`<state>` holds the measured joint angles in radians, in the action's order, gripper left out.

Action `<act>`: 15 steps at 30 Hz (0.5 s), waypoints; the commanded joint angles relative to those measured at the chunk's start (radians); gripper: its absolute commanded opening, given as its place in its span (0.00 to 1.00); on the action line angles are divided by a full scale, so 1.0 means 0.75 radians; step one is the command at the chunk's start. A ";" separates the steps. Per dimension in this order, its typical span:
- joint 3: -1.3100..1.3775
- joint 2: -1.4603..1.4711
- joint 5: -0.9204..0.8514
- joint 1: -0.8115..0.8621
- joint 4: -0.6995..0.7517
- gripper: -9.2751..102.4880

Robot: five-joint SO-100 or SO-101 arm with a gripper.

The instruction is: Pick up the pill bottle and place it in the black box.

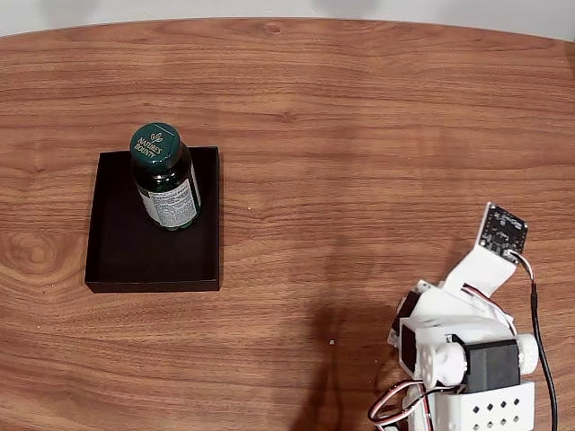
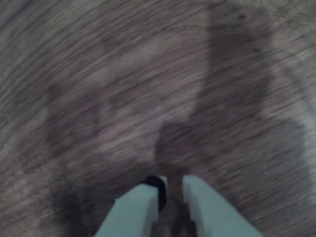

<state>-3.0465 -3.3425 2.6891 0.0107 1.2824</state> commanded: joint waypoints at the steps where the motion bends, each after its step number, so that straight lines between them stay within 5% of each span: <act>1: 0.022 0.004 0.086 -0.014 0.090 0.08; 7: 0.022 0.004 0.385 -0.014 0.290 0.08; 15: 0.022 0.004 0.372 -0.014 0.292 0.08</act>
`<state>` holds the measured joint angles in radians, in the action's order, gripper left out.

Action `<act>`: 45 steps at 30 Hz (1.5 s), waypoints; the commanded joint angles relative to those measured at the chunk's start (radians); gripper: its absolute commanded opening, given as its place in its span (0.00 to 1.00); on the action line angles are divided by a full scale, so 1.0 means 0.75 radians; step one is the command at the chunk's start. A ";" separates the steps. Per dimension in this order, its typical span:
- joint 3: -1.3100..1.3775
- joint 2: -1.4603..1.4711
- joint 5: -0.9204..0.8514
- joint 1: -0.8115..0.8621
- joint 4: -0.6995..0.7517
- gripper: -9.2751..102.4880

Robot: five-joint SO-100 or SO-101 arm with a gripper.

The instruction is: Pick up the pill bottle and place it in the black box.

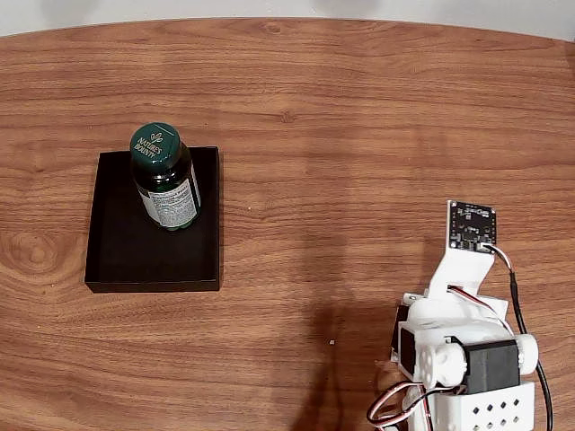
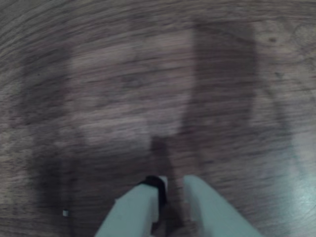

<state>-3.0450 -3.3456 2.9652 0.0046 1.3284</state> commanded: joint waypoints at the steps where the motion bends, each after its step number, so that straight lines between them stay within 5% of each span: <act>1: 0.020 0.008 0.004 -0.006 0.231 0.08; 45: 0.020 0.008 0.010 0.008 0.233 0.08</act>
